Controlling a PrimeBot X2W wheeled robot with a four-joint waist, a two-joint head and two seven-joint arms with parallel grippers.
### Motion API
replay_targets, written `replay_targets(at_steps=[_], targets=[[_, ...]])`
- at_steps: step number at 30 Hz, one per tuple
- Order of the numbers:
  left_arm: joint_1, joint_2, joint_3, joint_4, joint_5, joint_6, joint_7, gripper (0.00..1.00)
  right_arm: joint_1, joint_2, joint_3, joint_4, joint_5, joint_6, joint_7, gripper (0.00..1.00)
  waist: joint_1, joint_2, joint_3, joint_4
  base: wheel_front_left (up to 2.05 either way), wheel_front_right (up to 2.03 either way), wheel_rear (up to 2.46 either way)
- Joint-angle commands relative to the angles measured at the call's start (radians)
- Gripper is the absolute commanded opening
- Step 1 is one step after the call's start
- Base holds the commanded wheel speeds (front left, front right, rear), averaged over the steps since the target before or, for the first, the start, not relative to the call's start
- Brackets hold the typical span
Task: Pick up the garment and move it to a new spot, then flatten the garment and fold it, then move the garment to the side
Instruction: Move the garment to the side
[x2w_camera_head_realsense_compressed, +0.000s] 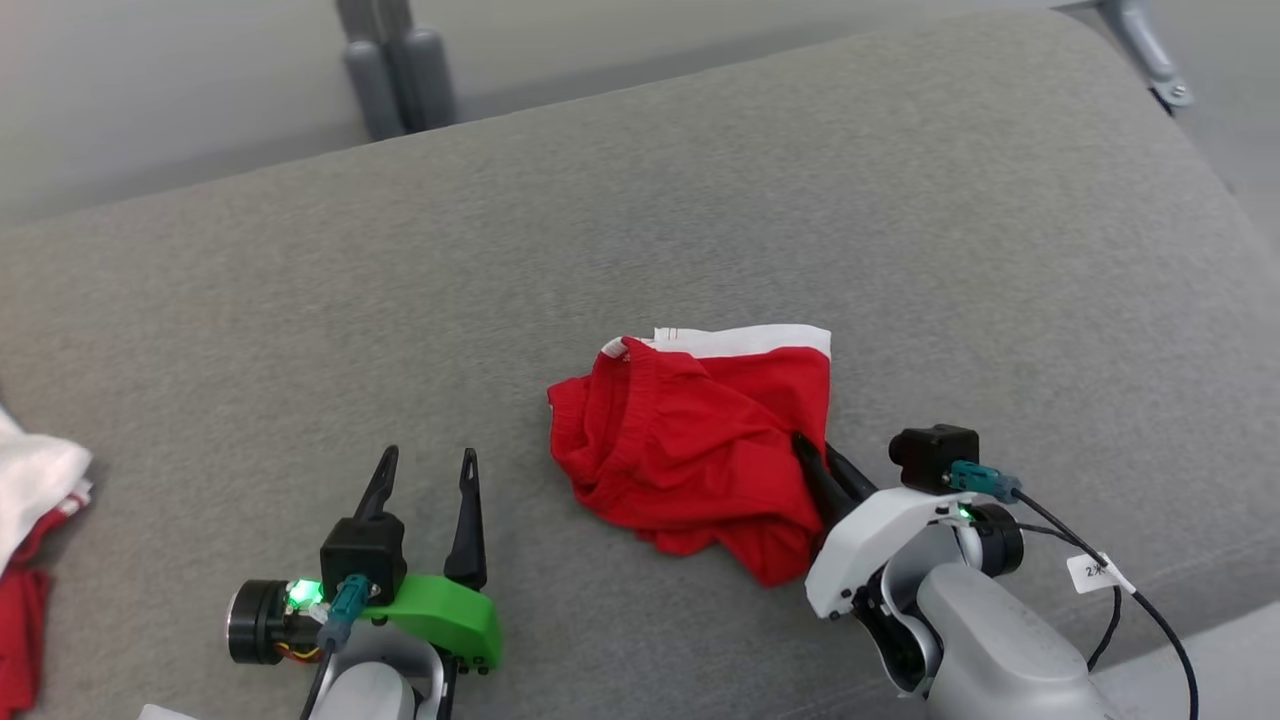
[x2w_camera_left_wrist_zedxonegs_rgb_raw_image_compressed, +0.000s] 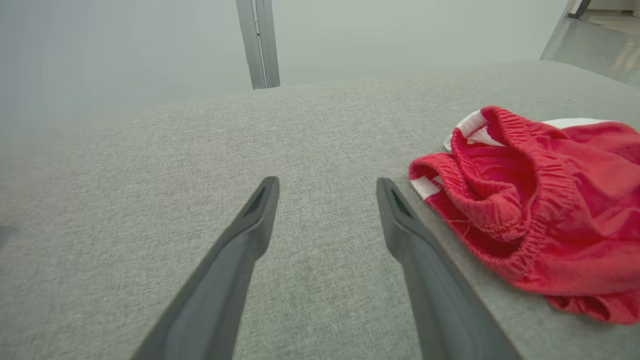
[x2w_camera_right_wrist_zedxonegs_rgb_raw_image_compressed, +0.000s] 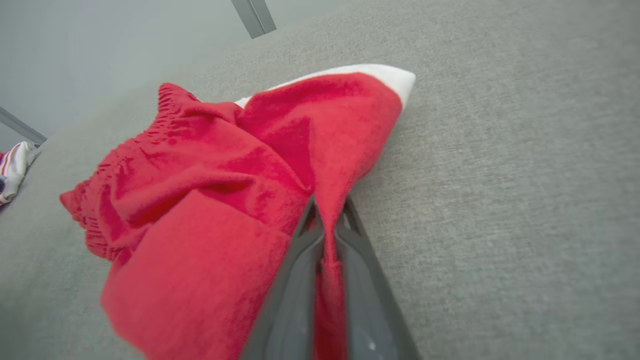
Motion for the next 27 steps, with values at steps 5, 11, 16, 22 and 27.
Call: replay_targets(at_steps=[5, 11, 16, 22, 27], targets=[[0.010, 0.005, 0.002, -0.011, 0.018, -0.006, -0.003, 1.00, 0.029, -0.001, 0.010, -0.020, -0.008, -0.001, 0.000, 0.00, 0.0000, -0.0001, -0.014, -0.230, 0.00, 0.00, 0.00], [0.014, 0.005, -0.002, -0.019, 0.025, -0.013, -0.003, 1.00, 0.038, -0.001, -0.004, -0.035, -0.022, -0.001, 0.000, 0.00, 0.0000, -0.0001, -0.001, -0.278, 0.00, 0.00, 0.00], [0.013, 0.005, 0.001, -0.026, 0.034, -0.014, -0.003, 1.00, 0.040, -0.001, -0.034, -0.048, -0.050, -0.001, 0.000, 0.00, 0.0000, -0.0001, 0.016, -0.293, 0.00, 0.00, 0.00], [-0.010, 0.005, -0.012, -0.027, 0.053, -0.022, -0.003, 1.00, -0.011, -0.008, -0.098, -0.038, -0.145, -0.001, 0.000, 0.00, 0.0000, -0.0001, 0.058, -0.259, 0.00, 0.00, 0.00], [-0.046, 0.006, -0.011, -0.031, 0.088, -0.030, -0.003, 1.00, -0.091, -0.047, -0.154, -0.001, -0.221, -0.001, 0.000, 0.00, 0.0000, -0.0001, 0.113, -0.183, 0.00, 0.00, 0.00]])
